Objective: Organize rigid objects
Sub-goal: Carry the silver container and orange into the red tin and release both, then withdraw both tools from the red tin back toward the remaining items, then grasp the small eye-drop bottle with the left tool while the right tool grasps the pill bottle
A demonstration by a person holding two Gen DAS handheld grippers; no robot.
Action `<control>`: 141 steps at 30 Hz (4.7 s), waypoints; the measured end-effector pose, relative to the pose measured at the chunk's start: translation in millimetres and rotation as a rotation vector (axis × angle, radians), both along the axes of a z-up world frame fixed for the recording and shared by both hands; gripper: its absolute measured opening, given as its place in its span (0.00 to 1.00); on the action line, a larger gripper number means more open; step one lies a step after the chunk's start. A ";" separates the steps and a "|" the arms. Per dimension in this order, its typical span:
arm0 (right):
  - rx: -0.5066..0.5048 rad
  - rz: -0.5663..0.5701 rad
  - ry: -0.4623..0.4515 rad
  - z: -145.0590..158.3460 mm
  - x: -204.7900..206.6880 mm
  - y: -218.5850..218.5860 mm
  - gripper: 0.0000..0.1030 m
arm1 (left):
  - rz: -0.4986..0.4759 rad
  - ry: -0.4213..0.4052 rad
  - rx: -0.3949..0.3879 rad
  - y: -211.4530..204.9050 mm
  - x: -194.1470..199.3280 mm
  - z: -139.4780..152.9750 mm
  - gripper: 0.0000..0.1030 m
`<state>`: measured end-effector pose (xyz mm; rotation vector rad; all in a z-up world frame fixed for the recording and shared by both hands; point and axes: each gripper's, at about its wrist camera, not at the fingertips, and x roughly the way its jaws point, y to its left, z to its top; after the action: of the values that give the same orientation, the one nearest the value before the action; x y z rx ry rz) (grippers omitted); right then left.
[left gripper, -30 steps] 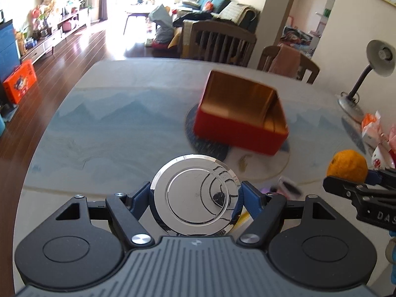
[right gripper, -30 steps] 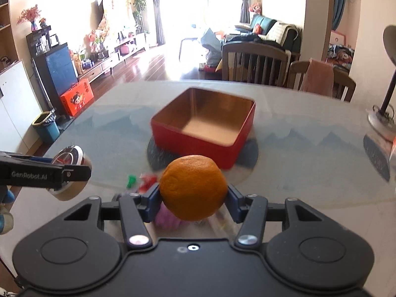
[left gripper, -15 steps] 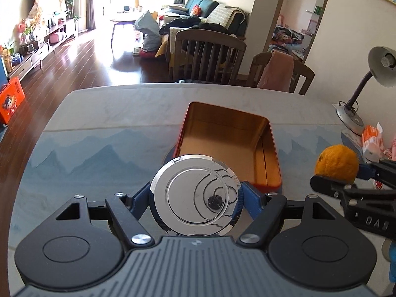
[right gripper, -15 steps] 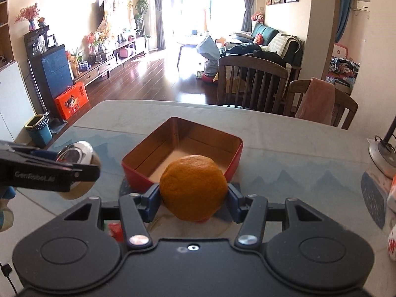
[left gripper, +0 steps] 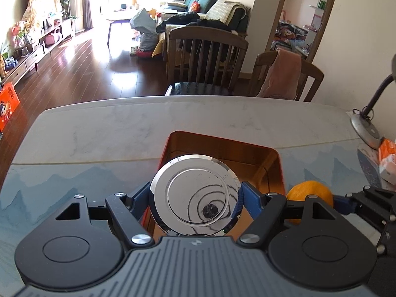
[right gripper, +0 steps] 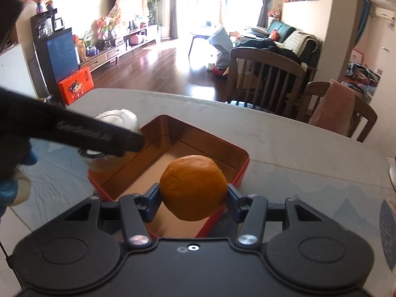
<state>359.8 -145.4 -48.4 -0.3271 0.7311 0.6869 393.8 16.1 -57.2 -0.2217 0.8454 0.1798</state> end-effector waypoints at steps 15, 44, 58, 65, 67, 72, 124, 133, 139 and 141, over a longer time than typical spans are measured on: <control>-0.071 0.132 0.027 -39.0 14.8 28.5 0.51 | -0.024 0.099 0.017 -1.0 73.1 -48.9 0.75; -0.078 0.152 0.066 -46.3 16.1 29.5 0.62 | -0.078 0.162 0.033 -9.2 85.9 -70.8 0.75; 0.003 0.078 0.070 -8.8 10.5 9.8 0.70 | -0.053 0.056 0.037 -9.0 39.4 -21.3 0.75; 0.042 0.028 0.063 10.5 -9.1 -2.4 0.73 | -0.071 0.005 0.038 -12.8 8.2 4.3 0.75; 0.045 0.020 0.055 15.7 -18.5 -4.9 0.74 | -0.076 -0.008 0.040 -14.2 -0.6 10.8 0.75; 0.051 -0.004 0.035 25.8 -39.1 -10.5 0.77 | -0.092 -0.039 0.047 -16.0 -25.2 23.4 0.75; 0.079 -0.053 0.107 -28.1 -192.9 -34.9 0.97 | -0.053 0.054 0.021 -0.8 -251.2 -69.1 0.84; 0.063 0.023 0.185 -41.4 -198.4 -23.5 0.89 | -0.119 0.079 0.082 -14.4 -247.9 -92.0 0.84; 0.053 0.023 0.228 -52.0 -191.8 -13.9 0.78 | -0.125 0.082 0.095 -15.4 -246.6 -99.8 0.84; 0.054 0.021 0.245 -55.7 -190.1 -10.6 0.75 | -0.123 0.075 0.102 -15.9 -247.4 -100.6 0.84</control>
<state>169.7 -156.0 -104.0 -0.2029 0.9411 0.7734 146.4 0.2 -157.8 -0.0671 0.9190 0.1166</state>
